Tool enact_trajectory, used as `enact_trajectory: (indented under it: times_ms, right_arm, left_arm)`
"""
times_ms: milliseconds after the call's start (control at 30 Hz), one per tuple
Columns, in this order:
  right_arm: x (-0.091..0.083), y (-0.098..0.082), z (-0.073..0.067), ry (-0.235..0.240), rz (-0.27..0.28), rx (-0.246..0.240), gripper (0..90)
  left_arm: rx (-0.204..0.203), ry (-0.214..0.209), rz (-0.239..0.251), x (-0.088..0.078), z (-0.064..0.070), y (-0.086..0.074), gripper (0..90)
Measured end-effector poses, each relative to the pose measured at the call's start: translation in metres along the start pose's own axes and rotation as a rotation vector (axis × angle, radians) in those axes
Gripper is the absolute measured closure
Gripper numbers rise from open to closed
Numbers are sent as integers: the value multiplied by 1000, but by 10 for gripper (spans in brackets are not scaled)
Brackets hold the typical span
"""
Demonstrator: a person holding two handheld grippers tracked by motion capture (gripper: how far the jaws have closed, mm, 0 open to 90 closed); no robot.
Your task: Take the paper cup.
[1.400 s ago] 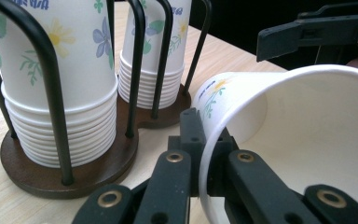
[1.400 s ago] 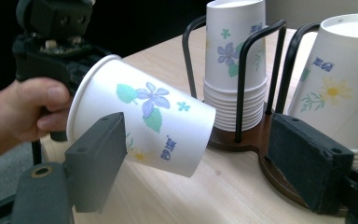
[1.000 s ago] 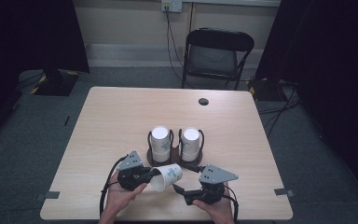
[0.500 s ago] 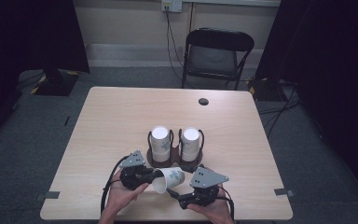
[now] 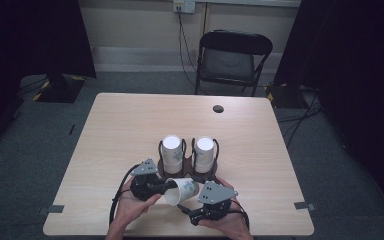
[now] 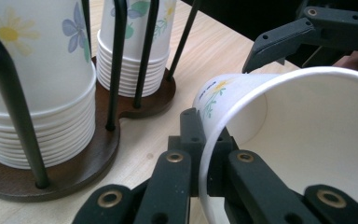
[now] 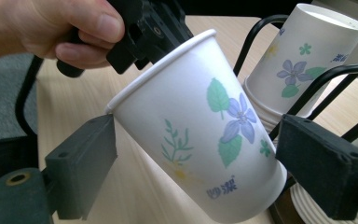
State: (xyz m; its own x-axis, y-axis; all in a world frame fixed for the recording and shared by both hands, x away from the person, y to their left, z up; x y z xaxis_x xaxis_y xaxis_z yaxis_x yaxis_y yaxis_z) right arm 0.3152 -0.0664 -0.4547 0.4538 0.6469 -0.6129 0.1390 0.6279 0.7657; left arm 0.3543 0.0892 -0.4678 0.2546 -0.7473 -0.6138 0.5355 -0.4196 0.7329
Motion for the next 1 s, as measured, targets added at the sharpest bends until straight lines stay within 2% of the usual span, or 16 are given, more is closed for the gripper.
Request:
enact_trajectory:
  times_ms: [167,233,333,400,467,867,1000]
  right_arm:
    - [5,0,0,-10,-24,-35,121]
    - [8,0,0,-14,-45,-57,120]
    - [13,1,-1,-24,-66,-95,122]
    - [16,1,-2,-26,-73,-103,125]
    - [18,1,-3,-29,-89,-118,136]
    - [27,4,-3,-29,-135,-157,168]
    - [29,7,-6,-29,-136,-180,194]
  left_arm:
    - [-12,11,-20,1,-1,0,893]
    - [-11,7,-34,1,-1,0,893]
    - [-19,-21,-55,3,-1,1,890]
    - [-10,-33,-69,3,0,3,890]
    - [0,-21,-86,4,1,4,890]
    - [3,-35,-115,10,7,8,887]
    - [3,-37,-148,15,8,7,885]
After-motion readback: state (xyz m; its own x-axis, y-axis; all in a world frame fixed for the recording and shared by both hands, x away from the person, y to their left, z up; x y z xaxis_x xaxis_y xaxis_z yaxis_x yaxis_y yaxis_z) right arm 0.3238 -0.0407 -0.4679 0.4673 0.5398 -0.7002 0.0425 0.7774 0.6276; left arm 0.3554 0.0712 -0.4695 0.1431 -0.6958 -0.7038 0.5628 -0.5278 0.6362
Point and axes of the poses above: each handheld gripper's, and its own axes: x roughly forward along the jaws, y roughly out of its top, z roughly to its right, the point moved 5 cm from there along x, roughly forward along the jaws, and after that the axes turned 12 degrees about -z, right-handed, at the moved point
